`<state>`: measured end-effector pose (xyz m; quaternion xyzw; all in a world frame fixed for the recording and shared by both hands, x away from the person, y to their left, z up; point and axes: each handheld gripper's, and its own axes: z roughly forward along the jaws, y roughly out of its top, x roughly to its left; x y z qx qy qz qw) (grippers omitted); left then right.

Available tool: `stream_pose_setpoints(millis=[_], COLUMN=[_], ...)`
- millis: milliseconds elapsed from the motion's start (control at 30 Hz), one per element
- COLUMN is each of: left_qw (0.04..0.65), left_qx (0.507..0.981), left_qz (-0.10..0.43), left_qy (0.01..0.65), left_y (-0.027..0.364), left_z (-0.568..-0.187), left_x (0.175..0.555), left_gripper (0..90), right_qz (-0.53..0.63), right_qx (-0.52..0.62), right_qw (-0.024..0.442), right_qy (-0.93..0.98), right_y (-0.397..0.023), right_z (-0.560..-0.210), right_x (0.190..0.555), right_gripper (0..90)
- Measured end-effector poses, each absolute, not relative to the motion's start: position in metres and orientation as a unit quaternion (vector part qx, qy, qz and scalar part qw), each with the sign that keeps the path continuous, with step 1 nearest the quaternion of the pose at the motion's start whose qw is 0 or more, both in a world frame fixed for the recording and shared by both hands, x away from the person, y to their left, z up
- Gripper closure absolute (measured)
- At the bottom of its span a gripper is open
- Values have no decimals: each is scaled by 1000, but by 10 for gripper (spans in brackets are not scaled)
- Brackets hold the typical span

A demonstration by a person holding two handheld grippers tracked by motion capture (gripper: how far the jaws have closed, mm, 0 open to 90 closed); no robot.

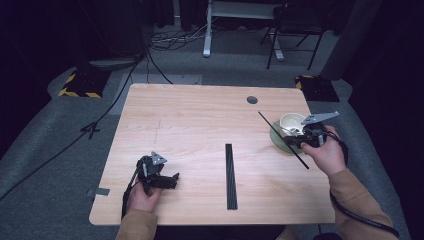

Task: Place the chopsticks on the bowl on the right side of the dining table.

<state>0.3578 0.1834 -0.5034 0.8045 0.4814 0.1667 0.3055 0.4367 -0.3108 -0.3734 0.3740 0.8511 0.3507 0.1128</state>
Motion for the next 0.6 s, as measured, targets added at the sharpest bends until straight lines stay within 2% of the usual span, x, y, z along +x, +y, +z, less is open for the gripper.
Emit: stream_pose_setpoints(millis=[600], left_qw=[307], left_qx=[804], left_qz=[168], left_qy=[480], left_y=[183], left_z=[-504], left_x=[359], left_gripper=[3], right_qz=[322], right_qx=[410], right_qw=[141], right_qy=[842], right_y=[-345], right_z=[-357], right_x=[468], right_gripper=[865])
